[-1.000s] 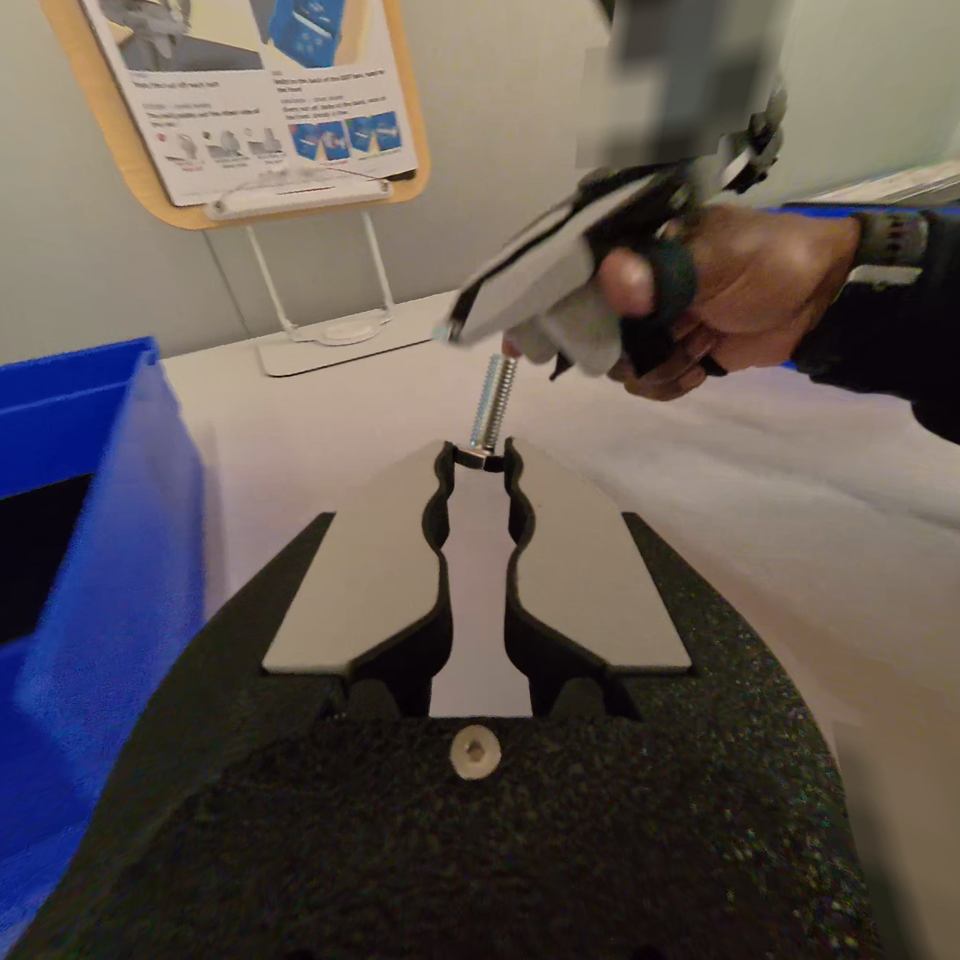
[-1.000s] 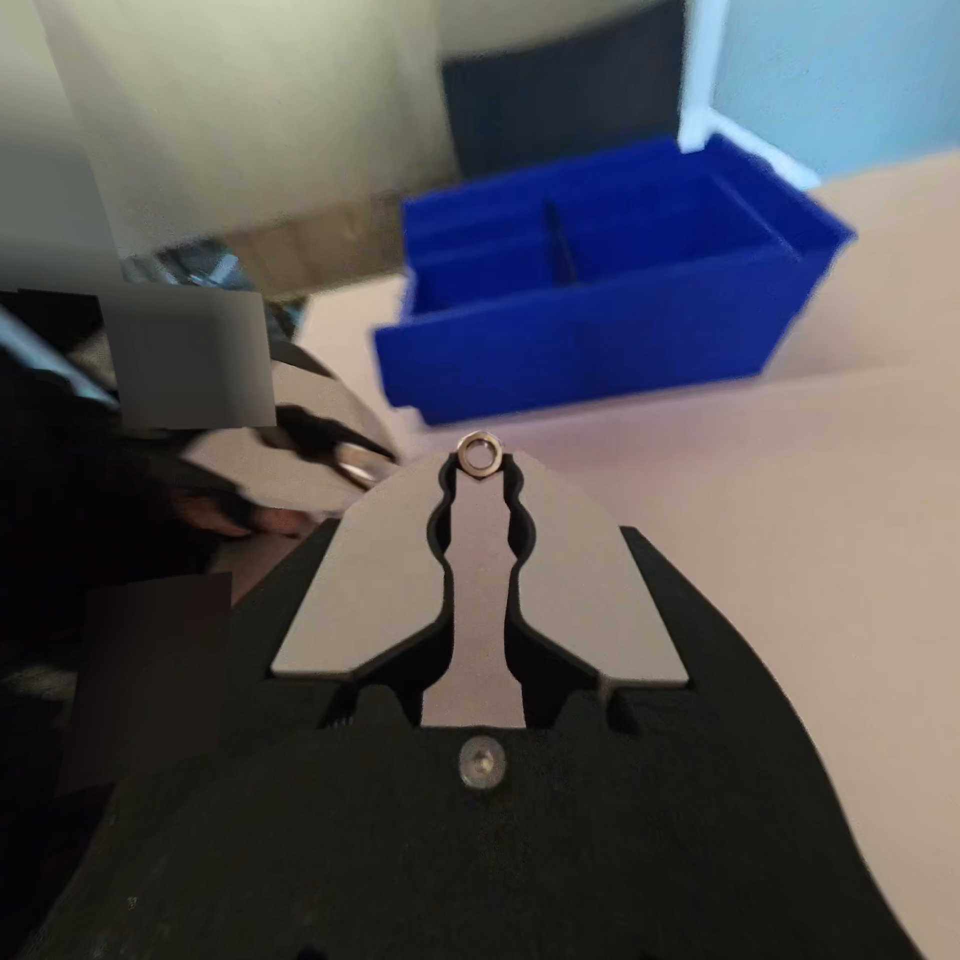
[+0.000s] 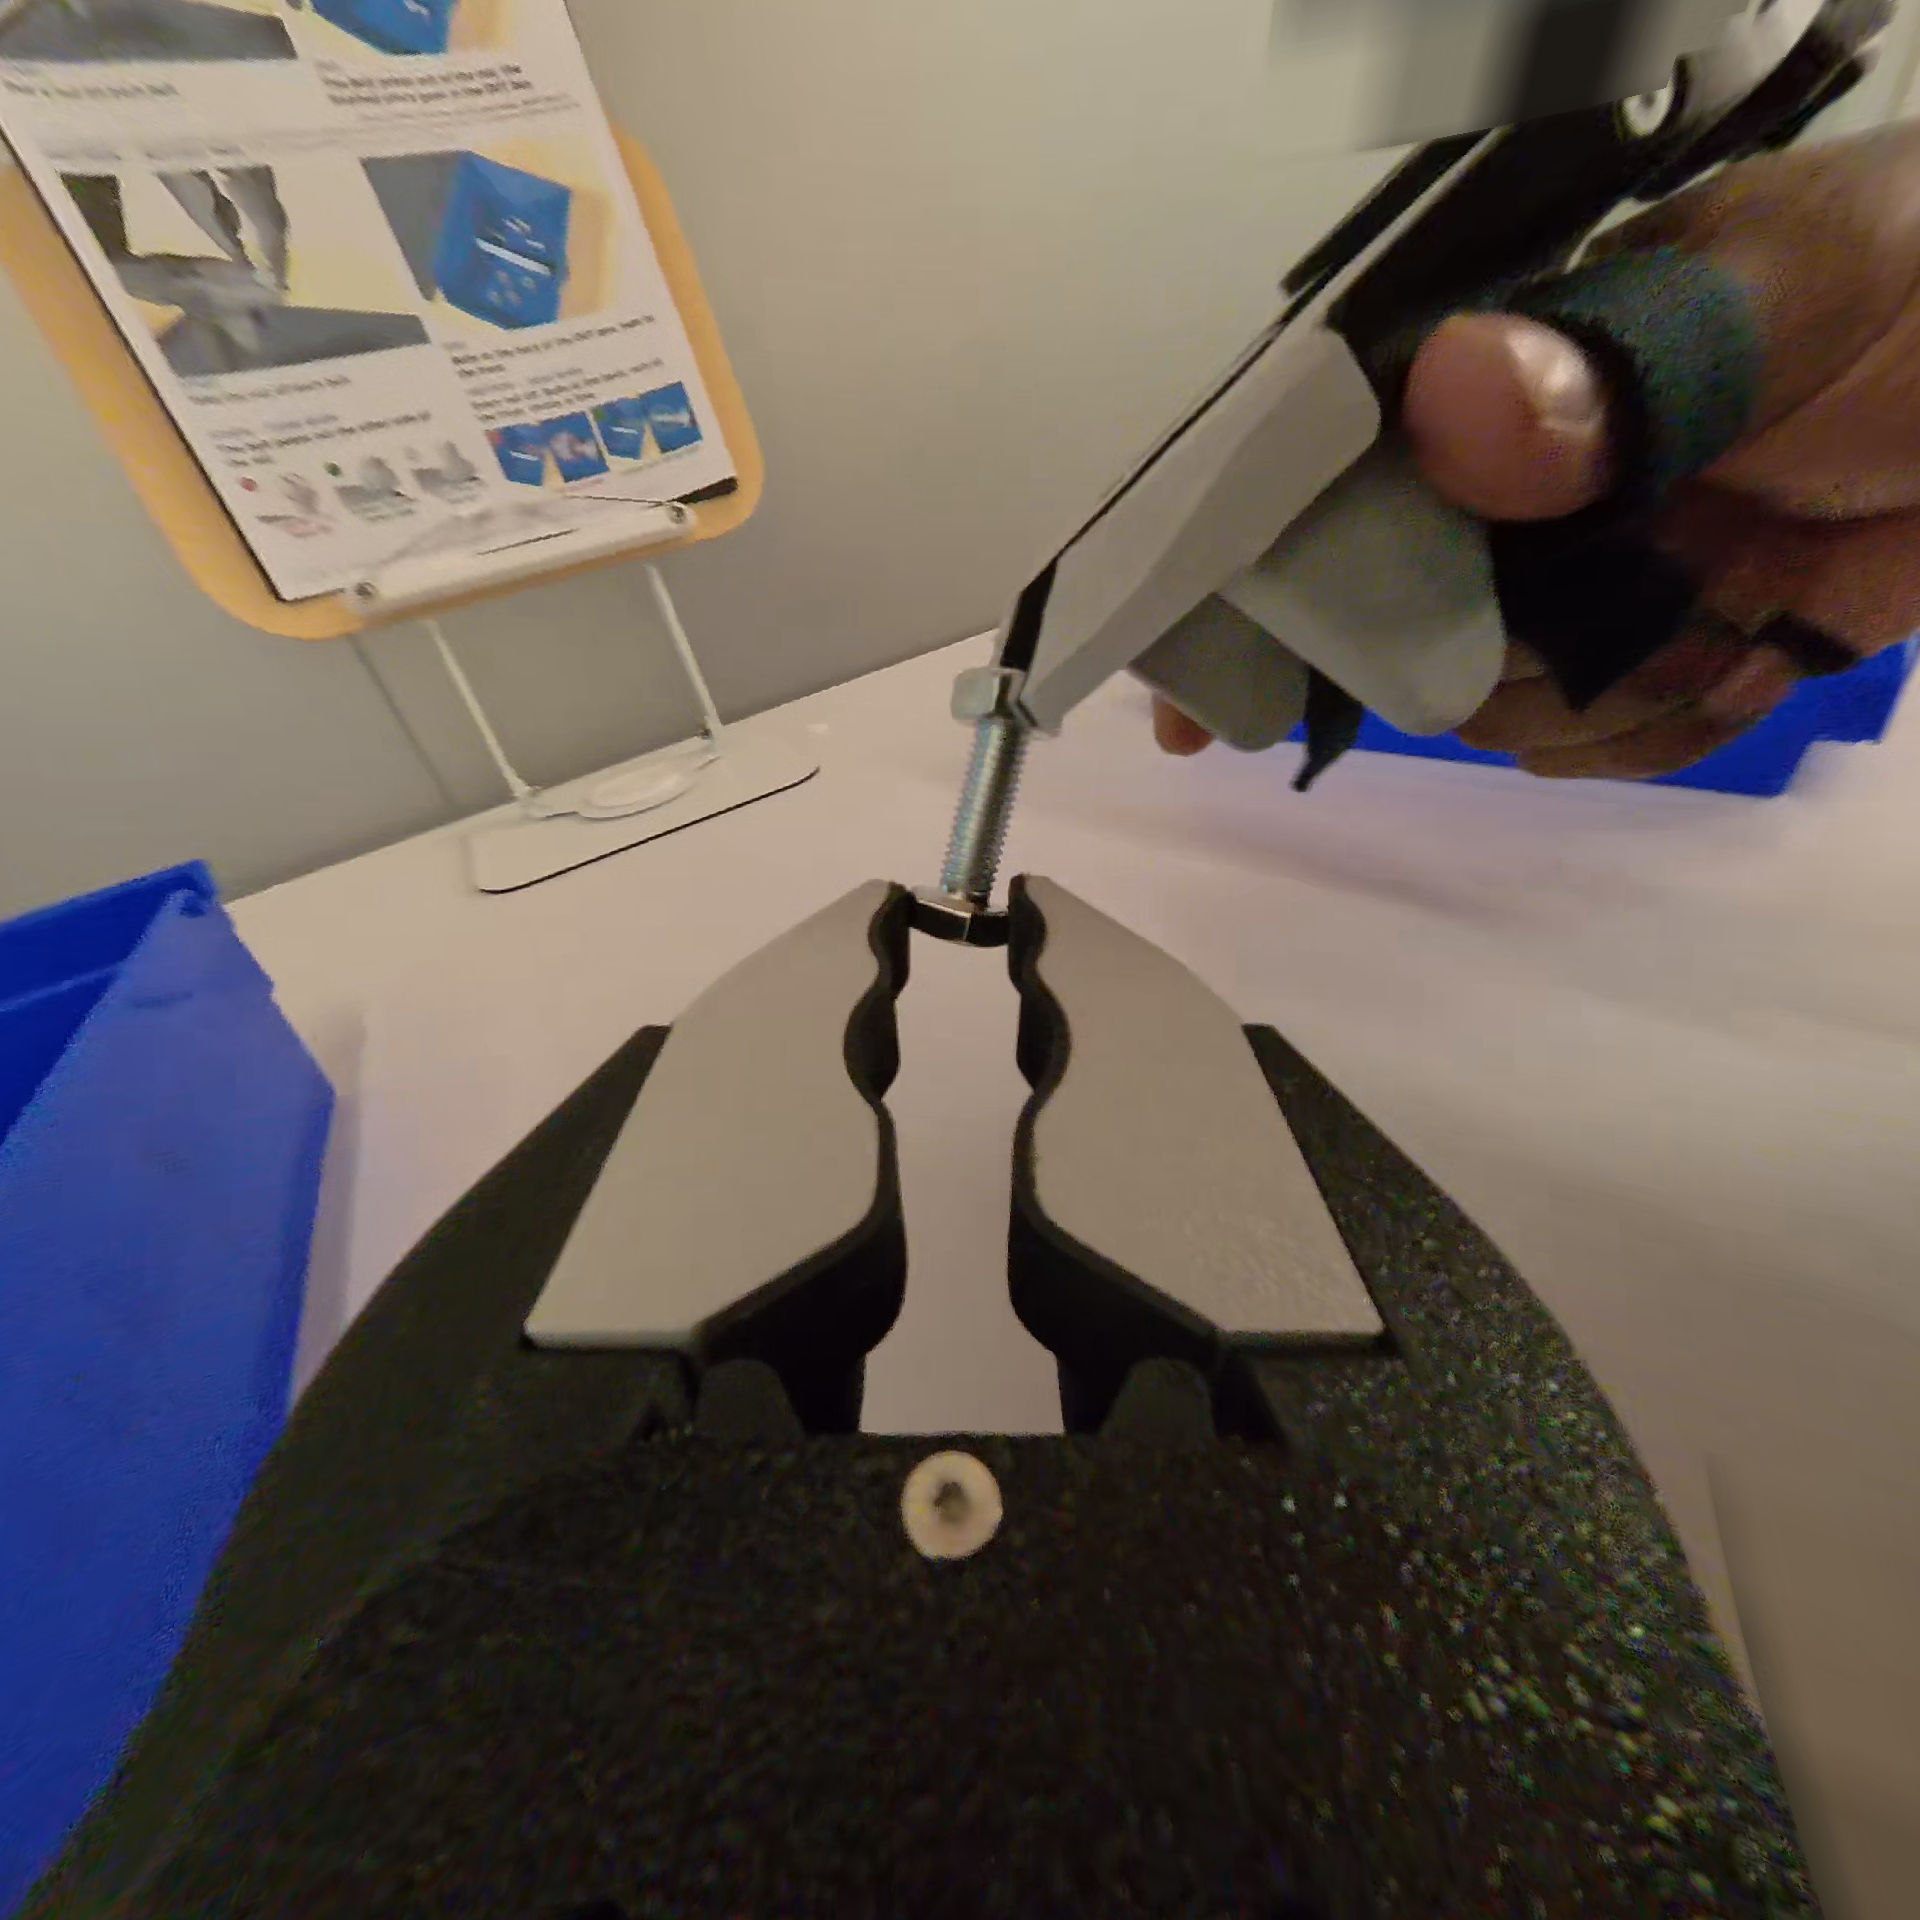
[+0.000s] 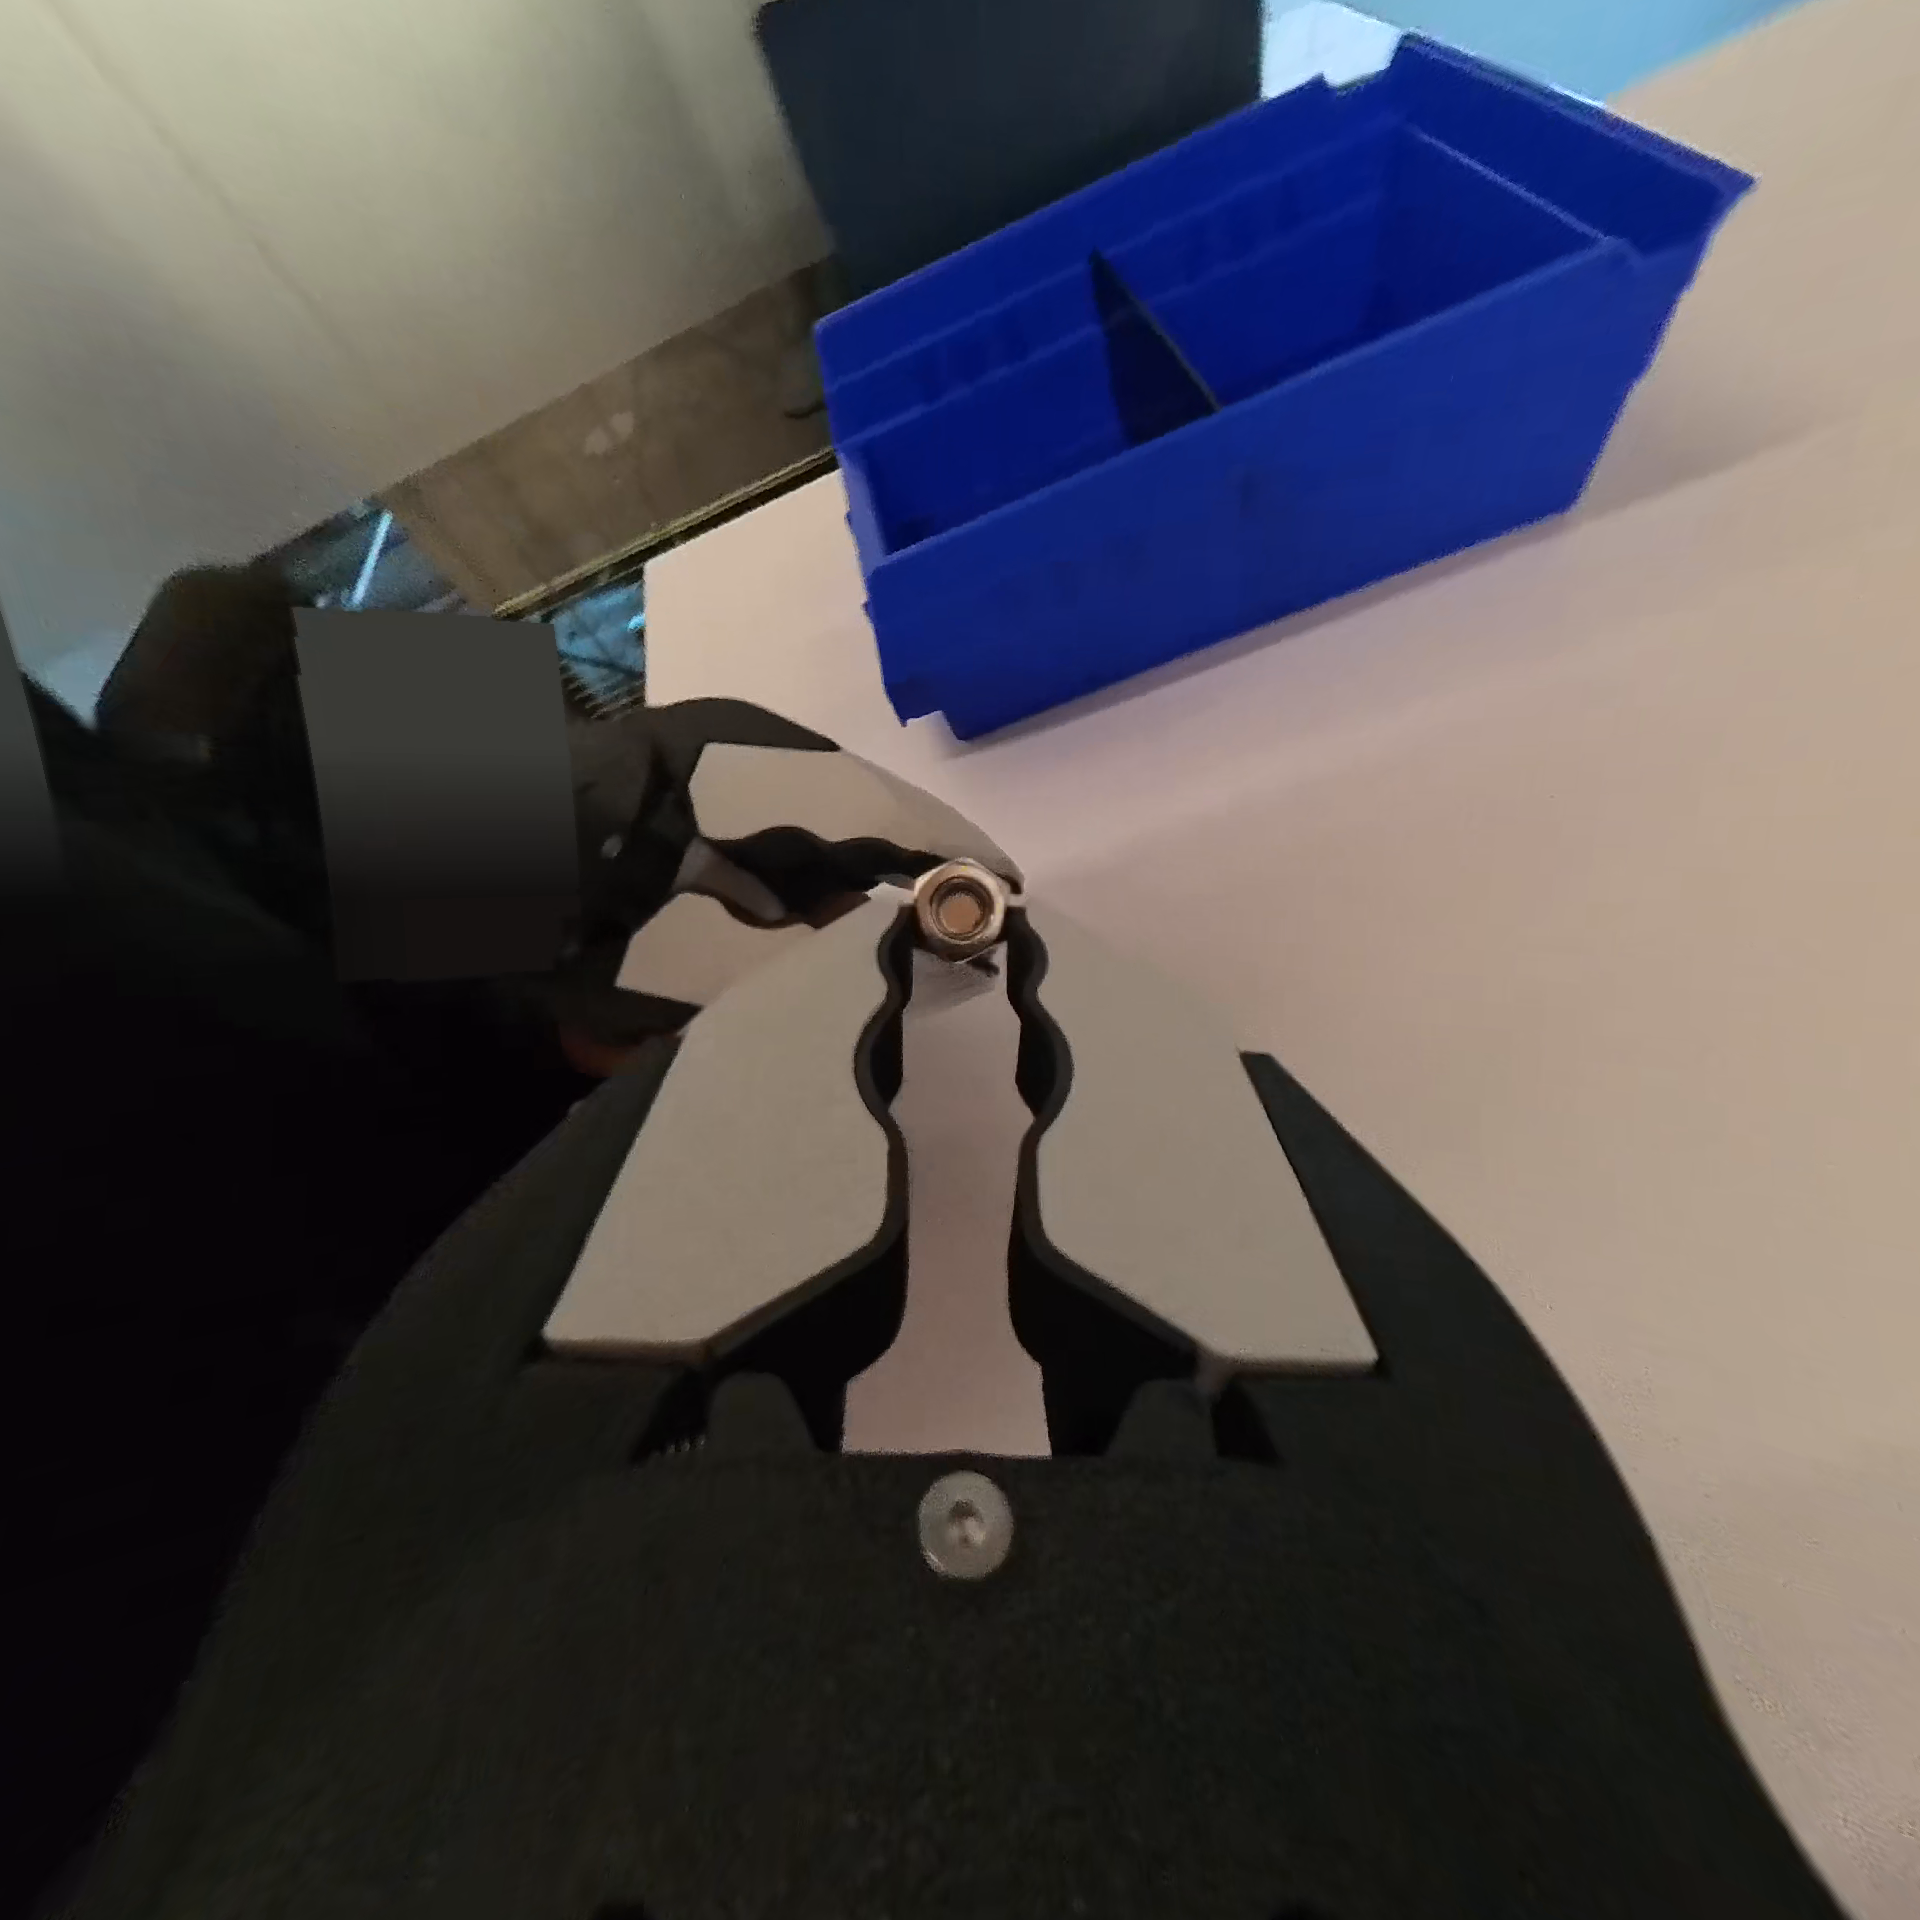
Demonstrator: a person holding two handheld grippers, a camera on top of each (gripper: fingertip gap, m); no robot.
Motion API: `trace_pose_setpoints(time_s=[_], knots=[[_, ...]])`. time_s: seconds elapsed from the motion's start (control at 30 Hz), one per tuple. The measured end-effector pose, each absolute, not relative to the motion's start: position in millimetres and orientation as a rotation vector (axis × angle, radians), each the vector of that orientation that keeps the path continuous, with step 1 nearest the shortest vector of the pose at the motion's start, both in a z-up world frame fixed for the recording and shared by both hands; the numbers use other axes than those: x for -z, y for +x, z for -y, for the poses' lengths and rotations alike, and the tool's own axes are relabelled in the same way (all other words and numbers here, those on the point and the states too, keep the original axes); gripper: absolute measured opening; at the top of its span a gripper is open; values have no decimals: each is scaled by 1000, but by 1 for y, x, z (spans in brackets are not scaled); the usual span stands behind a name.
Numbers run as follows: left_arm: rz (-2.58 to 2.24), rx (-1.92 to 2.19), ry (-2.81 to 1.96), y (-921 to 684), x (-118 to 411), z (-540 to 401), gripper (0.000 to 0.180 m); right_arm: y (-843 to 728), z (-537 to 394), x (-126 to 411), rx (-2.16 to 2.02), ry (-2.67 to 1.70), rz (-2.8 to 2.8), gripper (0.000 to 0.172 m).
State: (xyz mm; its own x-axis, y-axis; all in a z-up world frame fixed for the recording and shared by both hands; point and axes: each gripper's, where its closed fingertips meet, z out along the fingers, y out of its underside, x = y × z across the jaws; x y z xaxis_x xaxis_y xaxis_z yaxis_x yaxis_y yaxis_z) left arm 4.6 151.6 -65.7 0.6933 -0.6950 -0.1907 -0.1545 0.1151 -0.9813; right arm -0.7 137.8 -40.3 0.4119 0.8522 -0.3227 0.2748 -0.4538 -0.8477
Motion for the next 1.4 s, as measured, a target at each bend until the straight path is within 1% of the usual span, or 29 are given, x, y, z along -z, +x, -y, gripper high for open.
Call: trace_pose_setpoints(time_s=[0.17,0.33,0.67,1.1,1.4], knots=[[-782,371,-1445,3,71,-153,18,2,-140,48,-860,-2029,848,17],[-797,281,-1435,1,72,-153,17,5,-143,52,-800,-2076,757,17],[-737,427,-1384,0,63,-149,17,-4,-135,40,-955,-2063,676,17],[-748,463,-1372,1,62,-148,18,-8,-132,43,-874,-2072,773,17],[-887,308,-1306,2,64,-143,17,0,-122,51,-671,-2117,1121,17]])
